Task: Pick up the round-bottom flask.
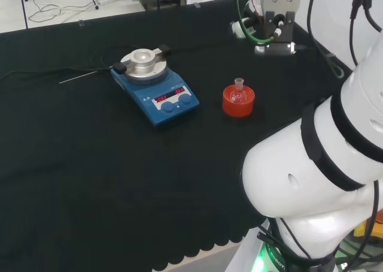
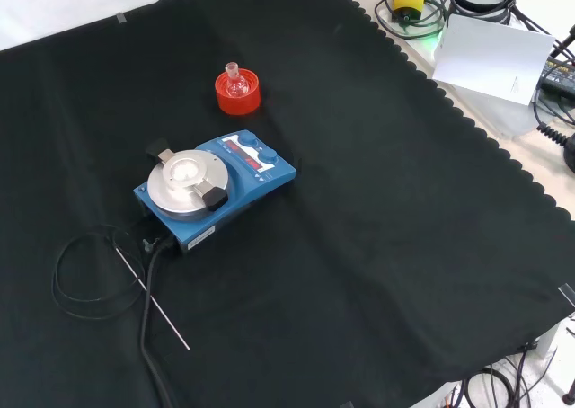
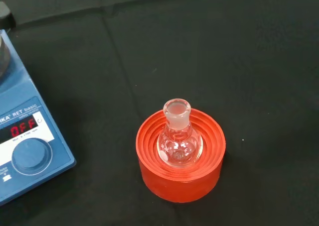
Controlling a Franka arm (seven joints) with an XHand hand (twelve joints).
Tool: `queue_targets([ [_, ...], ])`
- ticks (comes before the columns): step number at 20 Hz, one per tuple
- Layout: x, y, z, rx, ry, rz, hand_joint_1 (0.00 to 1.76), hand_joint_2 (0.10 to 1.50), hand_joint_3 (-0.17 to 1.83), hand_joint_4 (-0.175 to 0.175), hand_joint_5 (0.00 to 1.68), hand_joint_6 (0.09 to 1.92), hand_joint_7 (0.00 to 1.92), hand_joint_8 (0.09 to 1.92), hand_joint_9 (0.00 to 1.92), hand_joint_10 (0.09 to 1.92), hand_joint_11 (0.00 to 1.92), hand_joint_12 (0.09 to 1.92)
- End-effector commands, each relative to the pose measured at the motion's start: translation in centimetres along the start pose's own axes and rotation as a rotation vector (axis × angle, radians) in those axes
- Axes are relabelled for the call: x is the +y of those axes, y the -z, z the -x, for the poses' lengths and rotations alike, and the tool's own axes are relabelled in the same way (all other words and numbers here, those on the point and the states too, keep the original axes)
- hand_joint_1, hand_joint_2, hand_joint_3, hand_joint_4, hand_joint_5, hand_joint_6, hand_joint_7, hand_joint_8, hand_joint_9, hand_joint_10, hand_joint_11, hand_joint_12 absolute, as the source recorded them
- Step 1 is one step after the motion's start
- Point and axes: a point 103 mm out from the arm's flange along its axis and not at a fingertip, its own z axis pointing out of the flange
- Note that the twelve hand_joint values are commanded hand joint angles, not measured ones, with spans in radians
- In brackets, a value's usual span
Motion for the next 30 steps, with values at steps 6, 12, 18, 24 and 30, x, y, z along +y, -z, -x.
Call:
queue_targets([
  [6, 2.4, -5.7, 0.7, 0.055, -0.019, -0.046, 0.81, 0.76, 0.53, 0.018, 0.60, 0.26, 0.22, 0.56, 0.38, 0.62, 0.09, 1.40],
  [12, 3.3, -7.5, 1.4, 0.054, -0.033, -0.054, 0.88, 0.68, 0.60, 0.011, 0.65, 0.29, 0.24, 0.57, 0.41, 0.62, 0.11, 1.39],
  [18, 4.2, -9.7, 2.0, 0.068, -0.042, -0.091, 0.90, 0.66, 0.62, 0.011, 0.70, 0.32, 0.26, 0.58, 0.42, 0.62, 0.12, 1.39],
  [24, 5.3, -11.3, 2.0, 0.065, -0.051, -0.111, 0.91, 0.63, 0.65, 0.011, 0.70, 0.37, 0.26, 0.59, 0.43, 0.62, 0.13, 1.39],
  [30, 6.4, -12.3, 2.0, 0.067, -0.058, -0.104, 0.91, 0.62, 0.67, 0.010, 0.68, 0.42, 0.26, 0.59, 0.43, 0.62, 0.14, 1.38],
])
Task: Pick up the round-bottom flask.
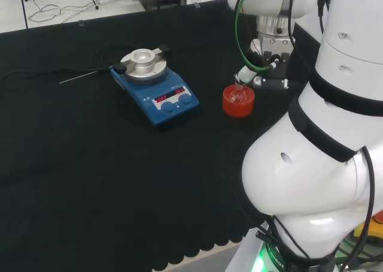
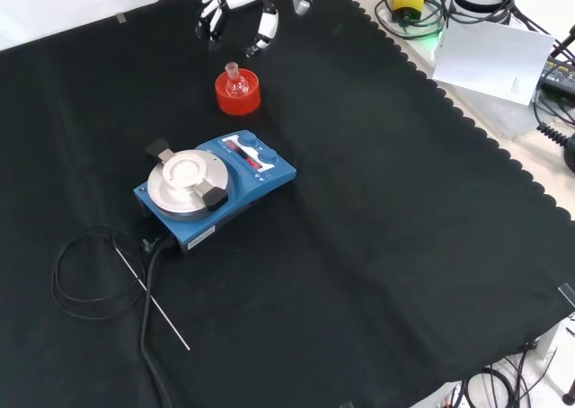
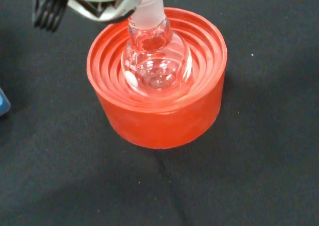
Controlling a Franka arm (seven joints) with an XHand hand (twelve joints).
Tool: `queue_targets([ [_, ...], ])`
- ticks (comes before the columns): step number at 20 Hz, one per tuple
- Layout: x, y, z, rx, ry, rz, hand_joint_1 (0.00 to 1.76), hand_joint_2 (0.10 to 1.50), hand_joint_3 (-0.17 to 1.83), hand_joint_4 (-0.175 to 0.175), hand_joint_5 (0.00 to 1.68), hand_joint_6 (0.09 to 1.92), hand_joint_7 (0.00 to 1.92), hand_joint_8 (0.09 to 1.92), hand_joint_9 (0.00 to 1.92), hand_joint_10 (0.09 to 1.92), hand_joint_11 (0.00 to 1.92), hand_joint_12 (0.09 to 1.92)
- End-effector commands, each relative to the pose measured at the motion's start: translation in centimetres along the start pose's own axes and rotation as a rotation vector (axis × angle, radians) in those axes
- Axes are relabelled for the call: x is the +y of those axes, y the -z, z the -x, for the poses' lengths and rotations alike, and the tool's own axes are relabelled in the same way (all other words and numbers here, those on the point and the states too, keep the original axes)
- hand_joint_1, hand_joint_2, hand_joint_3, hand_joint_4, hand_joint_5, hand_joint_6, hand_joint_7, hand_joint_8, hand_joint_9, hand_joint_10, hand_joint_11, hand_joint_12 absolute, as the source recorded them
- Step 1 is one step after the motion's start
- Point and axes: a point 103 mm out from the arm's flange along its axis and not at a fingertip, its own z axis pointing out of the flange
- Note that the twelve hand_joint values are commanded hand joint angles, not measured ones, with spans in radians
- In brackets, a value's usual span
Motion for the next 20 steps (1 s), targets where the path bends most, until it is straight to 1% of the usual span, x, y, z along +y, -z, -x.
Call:
queue_targets([
  [1, 1.3, -0.8, 0.0, 0.008, -0.005, 0.013, 0.91, 0.62, 0.67, 0.010, 0.68, 0.42, 0.26, 0.59, 0.43, 0.62, 0.15, 1.38],
  [8, 2.0, -1.7, 0.3, 0.003, -0.010, -0.007, 0.91, 0.61, 0.67, 0.009, 0.67, 0.43, 0.26, 0.59, 0.44, 0.62, 0.16, 1.38],
  [15, 2.5, -2.2, 0.5, 0.000, -0.013, -0.012, 0.91, 0.61, 0.67, 0.008, 0.66, 0.45, 0.26, 0.60, 0.44, 0.62, 0.17, 1.38],
  [20, 2.8, -2.6, 0.4, -0.003, -0.004, -0.021, 0.91, 0.61, 0.66, 0.008, 0.65, 0.46, 0.26, 0.60, 0.44, 0.62, 0.19, 1.38],
])
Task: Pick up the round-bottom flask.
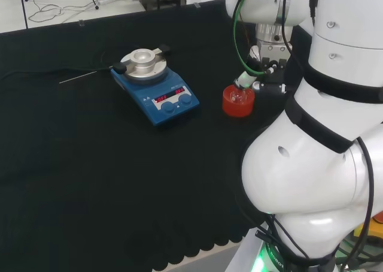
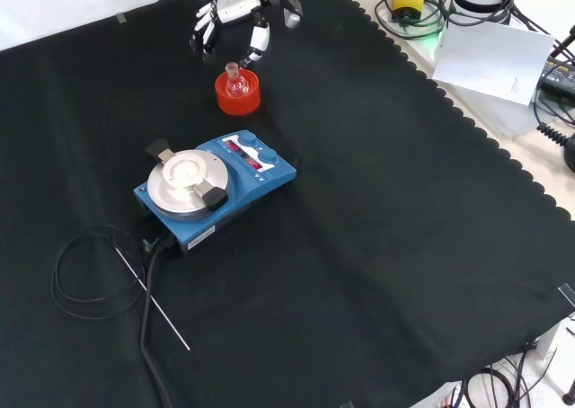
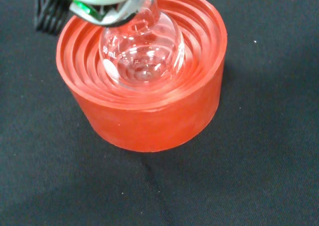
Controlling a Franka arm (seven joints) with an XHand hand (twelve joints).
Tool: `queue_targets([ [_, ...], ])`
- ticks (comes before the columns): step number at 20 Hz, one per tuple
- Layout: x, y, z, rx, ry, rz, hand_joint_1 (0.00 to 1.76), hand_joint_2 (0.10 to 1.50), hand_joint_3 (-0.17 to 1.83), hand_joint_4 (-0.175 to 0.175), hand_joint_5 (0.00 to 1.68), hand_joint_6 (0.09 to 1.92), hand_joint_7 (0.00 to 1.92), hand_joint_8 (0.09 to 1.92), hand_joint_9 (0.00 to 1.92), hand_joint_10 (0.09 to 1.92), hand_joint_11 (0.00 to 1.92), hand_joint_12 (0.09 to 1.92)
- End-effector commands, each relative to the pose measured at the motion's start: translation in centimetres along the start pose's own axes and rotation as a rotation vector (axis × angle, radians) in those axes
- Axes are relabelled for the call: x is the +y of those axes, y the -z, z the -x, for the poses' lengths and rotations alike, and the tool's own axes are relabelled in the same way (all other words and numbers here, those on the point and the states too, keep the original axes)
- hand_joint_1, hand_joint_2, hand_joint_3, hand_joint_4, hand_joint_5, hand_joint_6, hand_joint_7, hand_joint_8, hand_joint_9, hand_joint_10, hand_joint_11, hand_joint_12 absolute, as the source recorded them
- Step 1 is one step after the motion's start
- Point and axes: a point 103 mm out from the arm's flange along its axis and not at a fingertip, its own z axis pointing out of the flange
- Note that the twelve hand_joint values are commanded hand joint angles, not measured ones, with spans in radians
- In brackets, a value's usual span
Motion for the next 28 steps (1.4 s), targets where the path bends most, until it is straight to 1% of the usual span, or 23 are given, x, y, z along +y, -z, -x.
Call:
queue_targets([
  [1, 0.4, -0.3, -0.1, -0.004, 0.009, -0.007, 0.91, 0.61, 0.66, 0.008, 0.65, 0.46, 0.26, 0.60, 0.44, 0.62, 0.19, 1.38],
  [9, 0.8, -0.7, -0.7, -0.016, 0.018, -0.013, 0.91, 0.61, 0.66, 0.005, 0.66, 0.47, 0.26, 0.60, 0.45, 0.62, 0.20, 1.37],
  [19, 1.1, -1.2, -0.7, -0.021, 0.014, -0.021, 0.92, 0.61, 0.66, -0.002, 0.70, 0.51, 0.25, 0.60, 0.48, 0.63, 0.23, 1.36],
  [25, 1.2, -1.5, -1.1, -0.020, 0.017, -0.018, 0.92, 0.61, 0.66, -0.007, 0.79, 0.55, 0.25, 0.60, 0.48, 0.62, 0.23, 1.36],
  [28, 1.2, -1.3, -1.1, -0.023, 0.015, -0.010, 0.93, 0.62, 0.66, -0.021, 0.92, 0.60, 0.25, 0.61, 0.48, 0.62, 0.24, 1.36],
])
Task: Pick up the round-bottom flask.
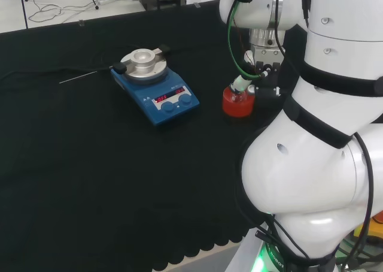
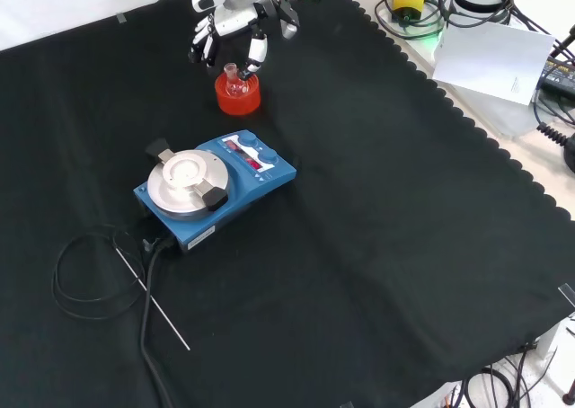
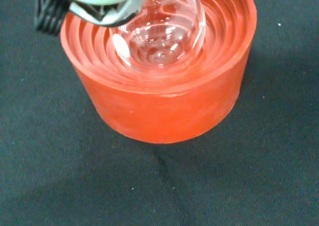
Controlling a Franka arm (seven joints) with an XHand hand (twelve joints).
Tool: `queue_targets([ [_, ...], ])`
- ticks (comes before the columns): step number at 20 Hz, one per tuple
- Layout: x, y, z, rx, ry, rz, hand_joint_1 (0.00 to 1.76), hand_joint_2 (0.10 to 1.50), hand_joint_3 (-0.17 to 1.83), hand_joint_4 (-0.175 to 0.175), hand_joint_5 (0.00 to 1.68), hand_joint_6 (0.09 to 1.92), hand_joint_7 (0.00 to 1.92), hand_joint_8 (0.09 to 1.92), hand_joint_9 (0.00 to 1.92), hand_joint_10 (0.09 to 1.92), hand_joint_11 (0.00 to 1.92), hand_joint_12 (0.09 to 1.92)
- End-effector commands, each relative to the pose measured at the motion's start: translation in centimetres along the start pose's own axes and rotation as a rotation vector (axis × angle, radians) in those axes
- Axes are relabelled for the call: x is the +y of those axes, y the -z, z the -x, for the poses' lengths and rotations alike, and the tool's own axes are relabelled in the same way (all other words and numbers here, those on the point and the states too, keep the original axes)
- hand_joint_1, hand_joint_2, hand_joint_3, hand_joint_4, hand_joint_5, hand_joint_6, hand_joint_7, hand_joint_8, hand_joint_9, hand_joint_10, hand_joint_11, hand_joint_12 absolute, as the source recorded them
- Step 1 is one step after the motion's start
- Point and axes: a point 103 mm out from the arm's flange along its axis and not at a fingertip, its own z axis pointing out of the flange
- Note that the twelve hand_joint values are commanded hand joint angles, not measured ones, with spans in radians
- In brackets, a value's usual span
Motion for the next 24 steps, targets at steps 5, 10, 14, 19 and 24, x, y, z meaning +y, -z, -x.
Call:
queue_targets([
  [5, -0.1, 0.5, -0.1, -0.015, -0.005, 0.027, 0.95, 0.65, 0.67, -0.044, 1.02, 0.63, 0.26, 0.61, 0.50, 0.62, 0.26, 1.36],
  [10, -0.1, 0.4, -0.3, -0.009, 0.000, 0.025, 1.05, 0.96, 0.20, 0.167, 1.08, 0.84, 0.26, 0.64, 0.52, 0.62, 0.28, 1.35],
  [14, -0.1, 0.4, -0.3, -0.033, -0.012, 0.043, 1.08, 0.86, 0.35, 0.162, 1.15, 0.80, 0.31, 0.62, 0.57, 0.58, 0.32, 1.33],
  [19, -0.2, 1.1, 0.0, -0.024, -0.020, 0.043, 1.12, 0.68, 0.71, 0.063, 1.16, 0.89, 0.34, 0.61, 0.61, 0.56, 0.36, 1.32],
  [24, -0.8, 3.1, 0.4, 0.007, -0.027, 0.056, 1.13, 0.65, 0.77, 0.027, 1.16, 0.92, 0.34, 0.61, 0.61, 0.56, 0.36, 1.32],
])
